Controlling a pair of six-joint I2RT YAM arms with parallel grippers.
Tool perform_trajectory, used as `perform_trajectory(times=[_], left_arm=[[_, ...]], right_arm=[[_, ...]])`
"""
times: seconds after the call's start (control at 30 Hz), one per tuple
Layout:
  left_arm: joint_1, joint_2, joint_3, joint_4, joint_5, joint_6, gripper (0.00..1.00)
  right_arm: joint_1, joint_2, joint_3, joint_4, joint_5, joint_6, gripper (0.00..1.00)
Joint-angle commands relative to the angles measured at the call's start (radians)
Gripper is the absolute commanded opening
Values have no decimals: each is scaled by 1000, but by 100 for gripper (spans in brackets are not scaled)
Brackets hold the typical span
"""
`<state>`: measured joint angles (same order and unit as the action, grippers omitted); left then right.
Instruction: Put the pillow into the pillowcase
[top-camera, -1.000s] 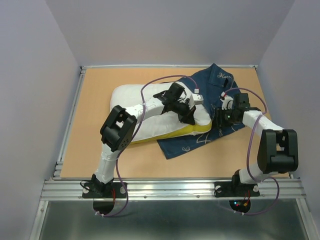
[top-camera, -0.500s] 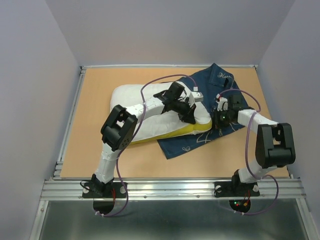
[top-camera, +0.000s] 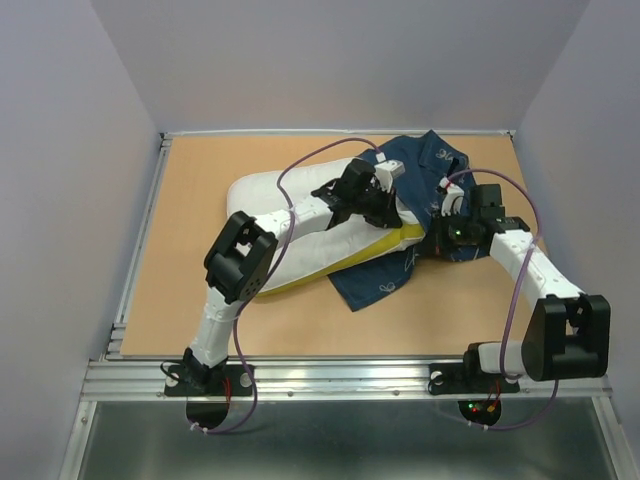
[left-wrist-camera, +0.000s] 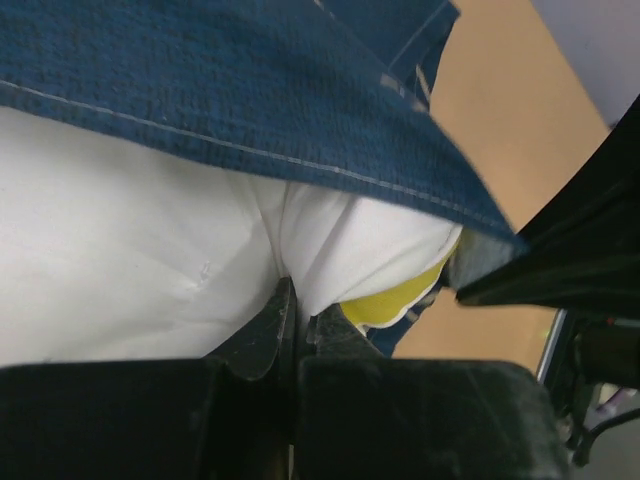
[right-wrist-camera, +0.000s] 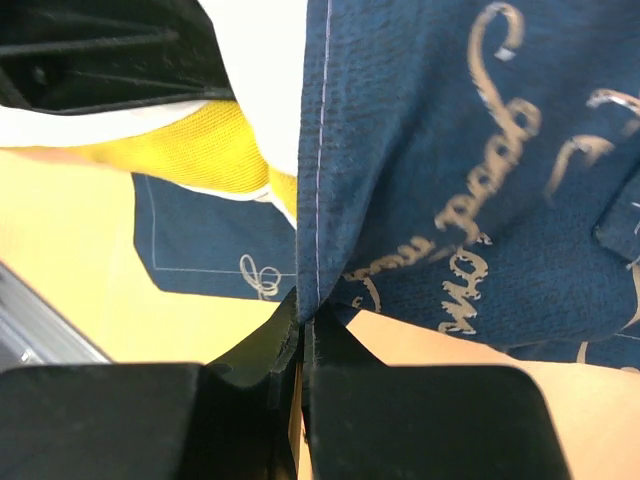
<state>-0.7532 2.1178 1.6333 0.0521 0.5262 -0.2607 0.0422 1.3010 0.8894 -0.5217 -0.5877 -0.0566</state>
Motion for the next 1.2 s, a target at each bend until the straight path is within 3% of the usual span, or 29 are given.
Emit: perform_trajectory(times=[0.0,0.17,0.27,0.43,0.7,0.8,0.87,0.9,1.0,1.17], left_arm=[[-3,-39,28,276,-91,-199,0],[-46,-53,34,272,-244,-201,0],[-44,10,63,259,-331,-313,0],[-44,71,92,315,-356,-462,0],[-74,53,50,155,-491,-319,0],[-34,-8,-87,143,-496,-296,28],[-18,-47,-125,137,-480,-269,37],[-5,-59,-162,150,-400,-235,45],[3,-145,-231,265,-196,-168,48],[-1,-280,-352,377,-46,-54,50]], right_arm=[[13,38,65,-124,-96,-45,1],[31,63,98,-150,-187,-40,1],[45,44,111,-153,-289,-17,1],[45,24,120,-170,-305,-32,1],[44,60,154,-167,-178,-49,1],[44,84,175,-164,-143,-57,1],[42,104,180,-152,-133,-49,1],[44,128,183,-138,-123,-48,1],[44,167,183,-124,-98,-49,1],[44,161,168,-113,-103,-52,0]])
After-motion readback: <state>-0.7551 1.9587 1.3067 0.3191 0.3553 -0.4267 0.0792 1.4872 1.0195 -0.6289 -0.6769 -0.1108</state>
